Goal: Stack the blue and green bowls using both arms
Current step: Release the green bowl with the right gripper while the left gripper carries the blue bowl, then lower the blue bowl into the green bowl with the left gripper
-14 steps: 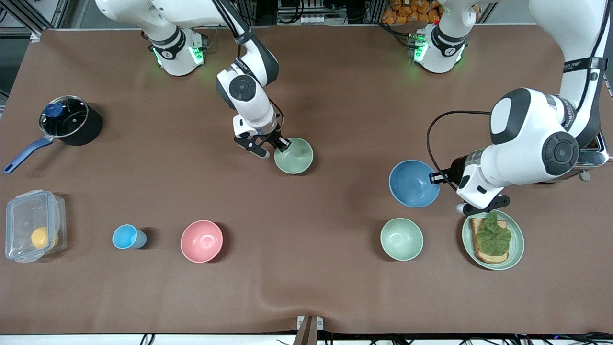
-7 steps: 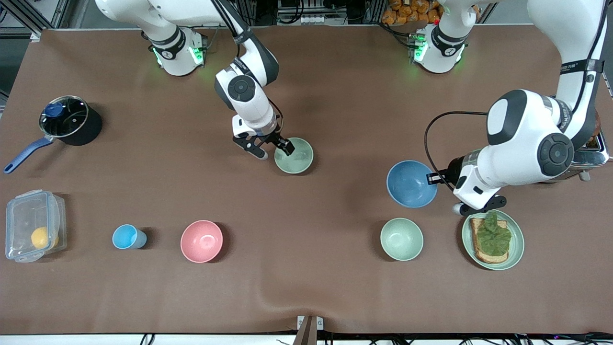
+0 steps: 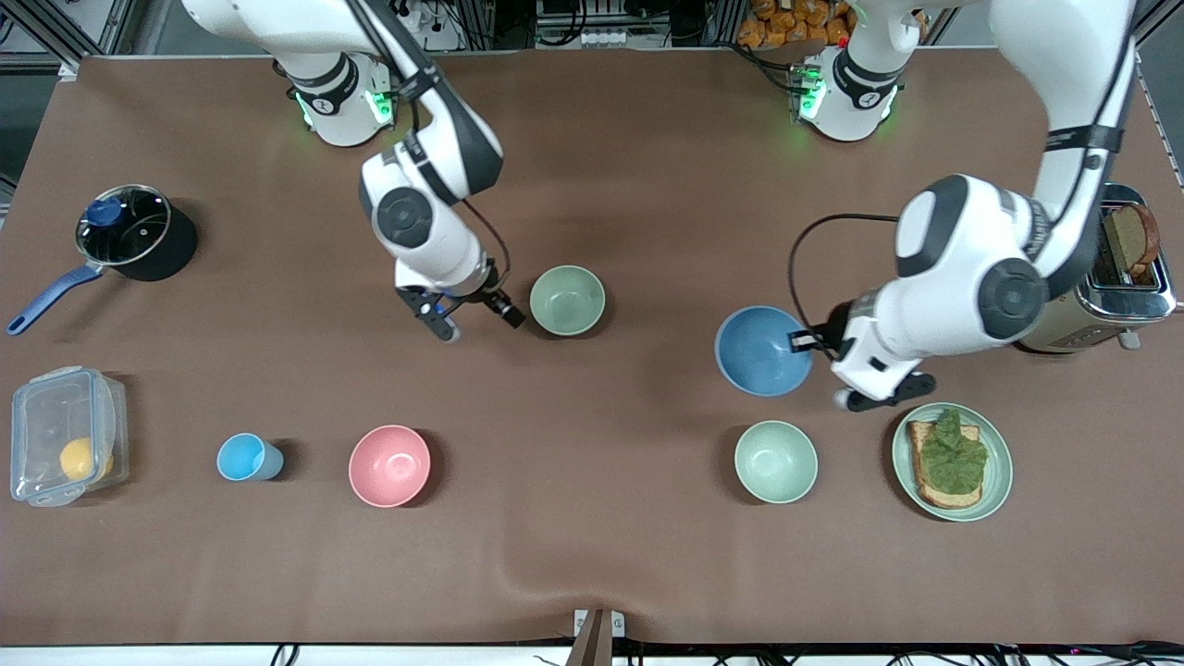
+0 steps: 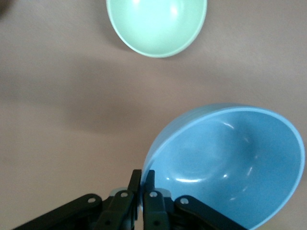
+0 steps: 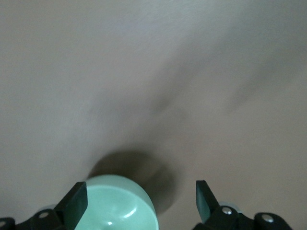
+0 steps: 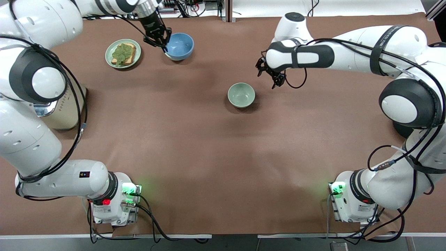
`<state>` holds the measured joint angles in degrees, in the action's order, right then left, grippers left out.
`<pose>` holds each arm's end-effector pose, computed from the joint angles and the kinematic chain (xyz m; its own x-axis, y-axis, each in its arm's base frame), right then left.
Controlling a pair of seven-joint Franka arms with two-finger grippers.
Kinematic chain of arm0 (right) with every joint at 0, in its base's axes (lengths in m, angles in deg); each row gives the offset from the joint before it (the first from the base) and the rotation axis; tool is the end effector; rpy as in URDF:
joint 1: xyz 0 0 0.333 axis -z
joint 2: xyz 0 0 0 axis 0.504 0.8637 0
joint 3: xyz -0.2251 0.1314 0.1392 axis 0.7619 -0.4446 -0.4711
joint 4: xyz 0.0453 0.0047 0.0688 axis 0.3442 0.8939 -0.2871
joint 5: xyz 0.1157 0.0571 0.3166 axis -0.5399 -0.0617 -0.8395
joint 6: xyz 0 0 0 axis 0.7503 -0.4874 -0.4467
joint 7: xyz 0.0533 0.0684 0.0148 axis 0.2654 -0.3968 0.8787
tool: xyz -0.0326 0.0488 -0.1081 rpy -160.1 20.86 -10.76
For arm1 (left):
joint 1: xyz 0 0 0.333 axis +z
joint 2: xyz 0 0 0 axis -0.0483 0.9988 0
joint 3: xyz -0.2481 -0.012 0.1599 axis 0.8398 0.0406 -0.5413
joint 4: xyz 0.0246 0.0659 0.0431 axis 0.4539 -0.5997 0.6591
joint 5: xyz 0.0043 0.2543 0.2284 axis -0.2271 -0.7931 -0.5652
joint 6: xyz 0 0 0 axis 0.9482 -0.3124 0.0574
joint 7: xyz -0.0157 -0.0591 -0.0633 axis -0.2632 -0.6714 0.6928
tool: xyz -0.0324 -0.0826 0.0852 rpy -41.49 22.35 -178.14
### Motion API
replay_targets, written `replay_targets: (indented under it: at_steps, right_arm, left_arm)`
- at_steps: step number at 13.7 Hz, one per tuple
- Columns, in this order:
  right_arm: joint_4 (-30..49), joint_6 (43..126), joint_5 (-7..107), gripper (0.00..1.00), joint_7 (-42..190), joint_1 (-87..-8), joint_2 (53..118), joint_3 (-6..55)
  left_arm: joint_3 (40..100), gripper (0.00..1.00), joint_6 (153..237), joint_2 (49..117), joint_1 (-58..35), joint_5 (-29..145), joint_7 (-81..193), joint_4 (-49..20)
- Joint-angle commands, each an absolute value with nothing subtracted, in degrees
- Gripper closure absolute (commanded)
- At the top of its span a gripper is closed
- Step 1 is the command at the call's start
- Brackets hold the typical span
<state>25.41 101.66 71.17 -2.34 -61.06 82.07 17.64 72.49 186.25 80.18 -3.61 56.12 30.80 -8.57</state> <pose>0.4670 0.3030 0.2808 0.6254 -0.7512 -0.2110 -0.7699 -0.6381 -0.0104 0.5538 -0.2088 0.3777 0.9446 0.2150 -0.2482 0.2540 -0.9574 0.1376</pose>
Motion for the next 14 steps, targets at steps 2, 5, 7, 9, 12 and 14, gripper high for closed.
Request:
replay_targets:
  at_steps: [2, 5, 7, 9, 12, 14]
  right_arm:
    - [25.4, 101.7, 60.8, 0.00, -2.3, -57.6, 84.7, 17.0]
    - [25.4, 101.9, 57.5, 0.00, 0.8, -55.7, 87.4, 17.0]
    - [25.3, 102.8, 51.3, 0.00, 2.7, -55.6, 89.8, 17.0]
    - [25.3, 104.5, 46.2, 0.00, 5.9, -55.8, 91.7, 17.0]
    - [25.3, 105.3, 40.8, 0.00, 7.0, -56.5, 92.9, 16.9]
    - [25.1, 105.5, 38.8, 0.00, 7.6, -56.7, 93.7, 16.8]
  left_arm:
    - [72.4, 1.00, 189.1, 81.5, -10.7, 56.9, 21.7, -9.0]
    - [72.4, 1.00, 194.2, 85.4, -16.7, 57.3, 13.7, -8.5]
    - [72.4, 1.00, 198.6, 87.3, -20.3, 57.3, 9.0, -8.4]
    - [72.4, 1.00, 202.4, 88.8, -23.3, 57.2, 5.2, -8.4]
    - [72.4, 1.00, 204.8, 90.4, -26.5, 57.1, 3.1, -8.4]
    - [72.4, 1.00, 205.3, 92.4, -28.4, 56.8, 1.1, -8.4]
